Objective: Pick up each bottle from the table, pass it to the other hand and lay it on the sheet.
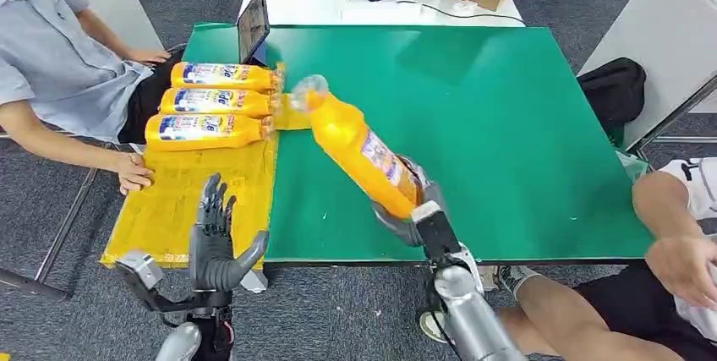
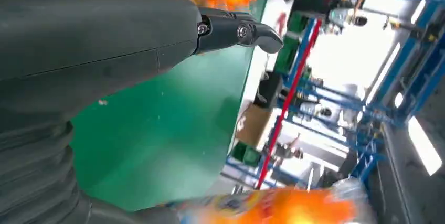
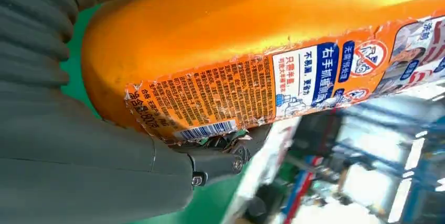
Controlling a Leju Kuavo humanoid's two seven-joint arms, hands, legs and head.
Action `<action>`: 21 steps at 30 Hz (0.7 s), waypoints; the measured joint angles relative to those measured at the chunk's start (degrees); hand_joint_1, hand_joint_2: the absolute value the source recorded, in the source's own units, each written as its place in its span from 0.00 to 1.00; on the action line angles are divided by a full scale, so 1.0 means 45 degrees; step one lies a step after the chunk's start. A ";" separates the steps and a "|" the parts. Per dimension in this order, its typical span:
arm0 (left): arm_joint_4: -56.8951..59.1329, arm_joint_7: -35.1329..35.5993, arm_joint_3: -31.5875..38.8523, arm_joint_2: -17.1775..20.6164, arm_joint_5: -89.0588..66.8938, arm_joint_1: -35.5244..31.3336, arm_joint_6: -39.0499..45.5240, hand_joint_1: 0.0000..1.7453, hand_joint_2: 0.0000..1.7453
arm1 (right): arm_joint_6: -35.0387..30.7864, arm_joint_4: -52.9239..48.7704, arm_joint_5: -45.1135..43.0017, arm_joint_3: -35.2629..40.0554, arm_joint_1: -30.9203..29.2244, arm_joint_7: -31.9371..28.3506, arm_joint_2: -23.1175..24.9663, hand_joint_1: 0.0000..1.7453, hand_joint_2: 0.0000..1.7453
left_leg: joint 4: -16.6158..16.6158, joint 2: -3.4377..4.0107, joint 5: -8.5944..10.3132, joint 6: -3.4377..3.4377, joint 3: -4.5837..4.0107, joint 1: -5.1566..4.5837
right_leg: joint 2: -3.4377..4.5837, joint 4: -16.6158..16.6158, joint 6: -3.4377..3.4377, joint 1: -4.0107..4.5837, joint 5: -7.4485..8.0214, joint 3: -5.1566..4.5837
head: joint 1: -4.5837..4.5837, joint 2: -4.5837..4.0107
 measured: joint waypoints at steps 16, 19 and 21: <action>0.0335 -0.0407 -0.0694 -0.0005 0.0189 -0.1627 -0.0068 0.00 1.00 | 0.0826 0.1437 -0.0175 0.4034 -0.2116 -0.0034 0.1709 1.00 1.00 | 0.0000 -0.0011 0.0006 0.0004 -0.0006 0.0009 | -0.0006 0.0004 -0.0006 0.0001 -0.0008 0.0001 | 0.0005 0.0000; 0.0320 -0.0505 -0.0694 0.0000 0.0190 -0.1625 0.0073 0.00 1.00 | 0.0757 0.1574 -0.0238 0.4342 -0.2144 -0.0034 0.1709 1.00 1.00 | 0.0000 -0.0010 0.0007 0.0005 -0.0005 0.0006 | -0.0005 0.0001 -0.0005 0.0000 -0.0007 0.0000 | 0.0005 -0.0005; 0.0232 -0.0573 -0.0689 0.0000 0.0151 -0.1627 0.0239 0.00 1.00 | 0.0762 0.1710 -0.0296 0.4492 -0.2203 -0.0034 0.1714 1.00 1.00 | 0.0001 -0.0010 0.0008 0.0005 -0.0004 0.0006 | -0.0006 0.0002 -0.0005 0.0001 -0.0006 0.0001 | 0.0005 0.0000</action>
